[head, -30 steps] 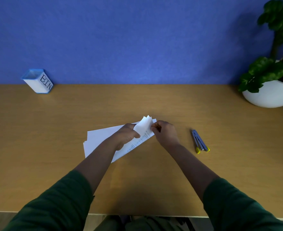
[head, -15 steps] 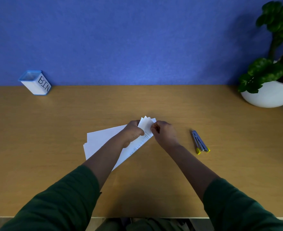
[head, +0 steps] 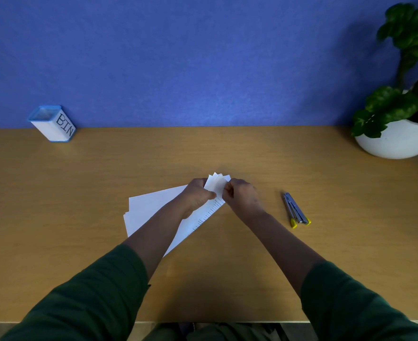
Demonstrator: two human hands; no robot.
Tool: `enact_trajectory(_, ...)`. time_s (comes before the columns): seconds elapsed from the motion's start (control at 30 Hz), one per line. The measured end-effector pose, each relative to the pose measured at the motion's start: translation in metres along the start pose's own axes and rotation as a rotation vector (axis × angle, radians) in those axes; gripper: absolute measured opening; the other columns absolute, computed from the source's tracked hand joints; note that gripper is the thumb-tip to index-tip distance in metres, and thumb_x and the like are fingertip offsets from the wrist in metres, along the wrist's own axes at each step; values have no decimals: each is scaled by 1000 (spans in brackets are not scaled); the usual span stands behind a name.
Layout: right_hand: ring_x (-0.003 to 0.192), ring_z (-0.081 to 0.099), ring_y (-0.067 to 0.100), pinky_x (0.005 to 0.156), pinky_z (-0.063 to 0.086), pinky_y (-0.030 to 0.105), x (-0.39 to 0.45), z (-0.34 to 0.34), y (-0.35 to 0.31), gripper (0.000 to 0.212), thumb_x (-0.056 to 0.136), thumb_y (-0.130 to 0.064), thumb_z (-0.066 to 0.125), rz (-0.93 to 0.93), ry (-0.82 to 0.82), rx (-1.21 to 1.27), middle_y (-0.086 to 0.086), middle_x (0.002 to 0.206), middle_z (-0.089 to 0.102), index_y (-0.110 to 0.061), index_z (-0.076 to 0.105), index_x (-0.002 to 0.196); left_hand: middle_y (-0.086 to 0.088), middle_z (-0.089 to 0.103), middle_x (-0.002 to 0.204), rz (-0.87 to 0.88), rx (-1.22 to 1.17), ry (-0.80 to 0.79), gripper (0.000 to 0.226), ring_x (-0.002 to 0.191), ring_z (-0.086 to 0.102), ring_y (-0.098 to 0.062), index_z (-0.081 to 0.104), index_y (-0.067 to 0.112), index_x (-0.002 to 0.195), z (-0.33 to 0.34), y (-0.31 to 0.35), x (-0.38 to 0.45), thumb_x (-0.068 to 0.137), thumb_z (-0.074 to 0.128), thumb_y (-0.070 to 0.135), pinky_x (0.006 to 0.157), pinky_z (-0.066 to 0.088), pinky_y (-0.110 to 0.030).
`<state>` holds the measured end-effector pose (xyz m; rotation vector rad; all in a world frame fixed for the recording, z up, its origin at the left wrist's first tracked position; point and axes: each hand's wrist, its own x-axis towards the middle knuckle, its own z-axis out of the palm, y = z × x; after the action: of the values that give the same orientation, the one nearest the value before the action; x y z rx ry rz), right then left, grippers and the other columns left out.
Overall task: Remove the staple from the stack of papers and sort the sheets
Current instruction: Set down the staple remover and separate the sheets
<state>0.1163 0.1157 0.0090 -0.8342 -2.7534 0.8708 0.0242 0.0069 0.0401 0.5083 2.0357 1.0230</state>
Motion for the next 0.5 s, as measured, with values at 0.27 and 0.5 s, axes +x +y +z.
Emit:
enact_trajectory(0.27, 66, 42, 26, 58, 30, 29, 3, -10, -8, 24, 86, -13, 45, 0, -93, -124, 9, 73, 47, -9, 36, 64, 2, 53, 70, 145, 245, 106, 20, 64, 47, -18, 60, 14, 87, 5, -1, 2, 87, 45, 1, 57, 35, -27)
enact_trajectory(0.5, 66, 42, 26, 51, 28, 29, 4, -15, -11, 26, 83, -11, 45, 38, -141, -151, 3, 61, 39, -12, 33, 60, -1, 47, 66, 141, 302, 132, 25, 68, 43, -23, 46, 13, 66, 5, -1, 1, 87, 43, 0, 63, 34, -29)
